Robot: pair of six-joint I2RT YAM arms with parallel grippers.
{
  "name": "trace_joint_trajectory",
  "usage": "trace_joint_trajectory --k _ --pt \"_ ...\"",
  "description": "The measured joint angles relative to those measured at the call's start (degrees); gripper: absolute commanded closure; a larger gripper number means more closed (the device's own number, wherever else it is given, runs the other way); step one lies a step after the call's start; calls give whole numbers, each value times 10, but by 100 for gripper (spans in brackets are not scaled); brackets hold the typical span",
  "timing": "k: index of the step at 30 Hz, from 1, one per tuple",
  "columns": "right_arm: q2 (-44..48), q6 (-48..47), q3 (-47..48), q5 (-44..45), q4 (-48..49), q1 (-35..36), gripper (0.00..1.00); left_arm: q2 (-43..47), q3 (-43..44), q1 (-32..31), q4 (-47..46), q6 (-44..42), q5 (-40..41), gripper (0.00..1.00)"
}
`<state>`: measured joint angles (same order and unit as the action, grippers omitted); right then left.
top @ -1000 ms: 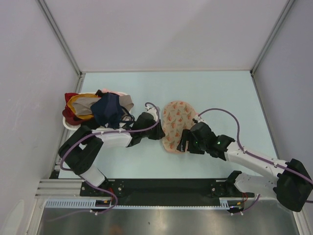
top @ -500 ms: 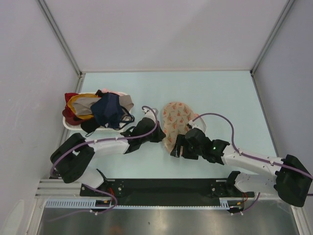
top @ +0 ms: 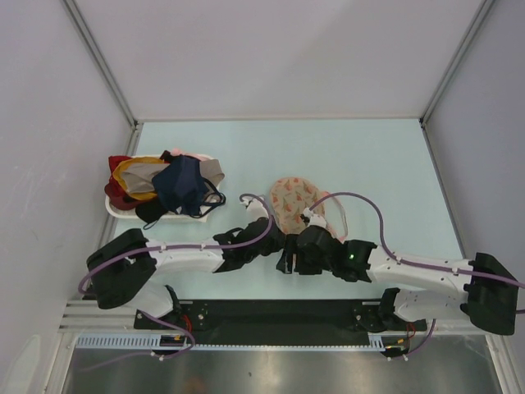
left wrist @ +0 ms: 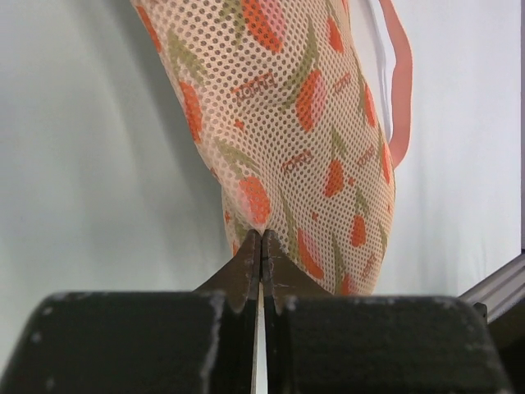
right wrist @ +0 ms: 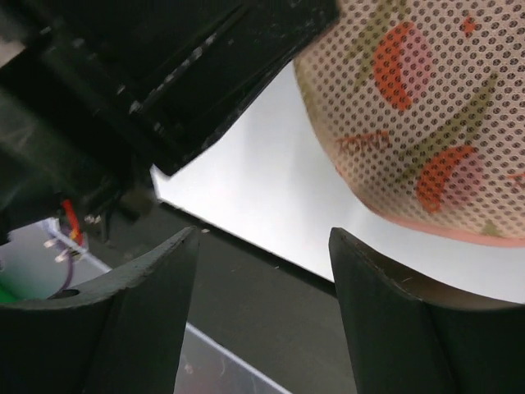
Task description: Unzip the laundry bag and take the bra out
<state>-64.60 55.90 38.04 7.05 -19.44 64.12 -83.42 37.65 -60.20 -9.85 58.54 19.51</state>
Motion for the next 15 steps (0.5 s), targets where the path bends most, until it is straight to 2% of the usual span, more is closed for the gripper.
trace_joint_trajectory --k 8,11,15 --pt "-39 28 3 60 -59 29 35 -25 14 -42 15 58 32 100" --pt "-43 35 3 81 -66 33 39 -30 15 -42 15 71 30 100" --pt "-49 39 3 113 -68 35 50 -30 15 -42 11 92 23 100"
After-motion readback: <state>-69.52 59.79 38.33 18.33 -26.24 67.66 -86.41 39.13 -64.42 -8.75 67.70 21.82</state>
